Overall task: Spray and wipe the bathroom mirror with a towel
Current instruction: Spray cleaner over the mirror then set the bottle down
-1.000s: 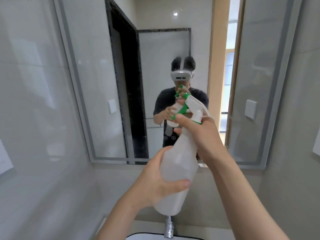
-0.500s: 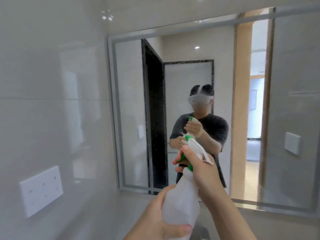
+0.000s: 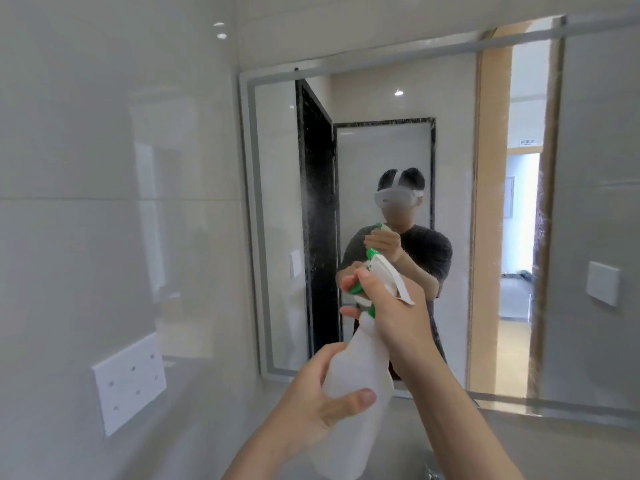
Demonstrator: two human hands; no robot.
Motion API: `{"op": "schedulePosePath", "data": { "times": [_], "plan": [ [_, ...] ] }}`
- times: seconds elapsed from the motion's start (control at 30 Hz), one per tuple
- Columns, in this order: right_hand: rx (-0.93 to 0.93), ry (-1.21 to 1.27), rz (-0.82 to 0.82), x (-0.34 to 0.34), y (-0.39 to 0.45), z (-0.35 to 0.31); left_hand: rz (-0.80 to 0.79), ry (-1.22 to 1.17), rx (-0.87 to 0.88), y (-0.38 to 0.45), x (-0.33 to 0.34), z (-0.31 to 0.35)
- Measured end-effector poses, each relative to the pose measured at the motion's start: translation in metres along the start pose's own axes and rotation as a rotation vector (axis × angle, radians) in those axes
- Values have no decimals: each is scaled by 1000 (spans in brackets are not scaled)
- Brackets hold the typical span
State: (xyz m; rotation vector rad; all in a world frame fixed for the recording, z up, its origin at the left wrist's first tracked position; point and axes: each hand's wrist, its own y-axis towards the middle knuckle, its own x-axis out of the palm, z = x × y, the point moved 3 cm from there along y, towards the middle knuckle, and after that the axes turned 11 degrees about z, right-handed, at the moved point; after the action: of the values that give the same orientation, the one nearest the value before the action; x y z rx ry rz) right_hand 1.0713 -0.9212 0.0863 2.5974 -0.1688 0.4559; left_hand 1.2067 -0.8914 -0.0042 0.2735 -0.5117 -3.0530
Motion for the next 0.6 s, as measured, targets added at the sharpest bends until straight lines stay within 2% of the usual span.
{"op": "schedulePosePath", "data": {
  "times": [0.13,0.2,0.37,0.6],
  "plan": [
    [-82,20,-4,24,15,-5,159,73,162,17,-15,37],
    [-138,-34,6,40,23,-15,226,14,215,31,-22,63],
    [-254,-73,-26,82,34,-48,365,-138,242,66,-37,122],
    [-274,-48,14,111,57,-82,483,-37,326,85,-50,162]
  ]
}}
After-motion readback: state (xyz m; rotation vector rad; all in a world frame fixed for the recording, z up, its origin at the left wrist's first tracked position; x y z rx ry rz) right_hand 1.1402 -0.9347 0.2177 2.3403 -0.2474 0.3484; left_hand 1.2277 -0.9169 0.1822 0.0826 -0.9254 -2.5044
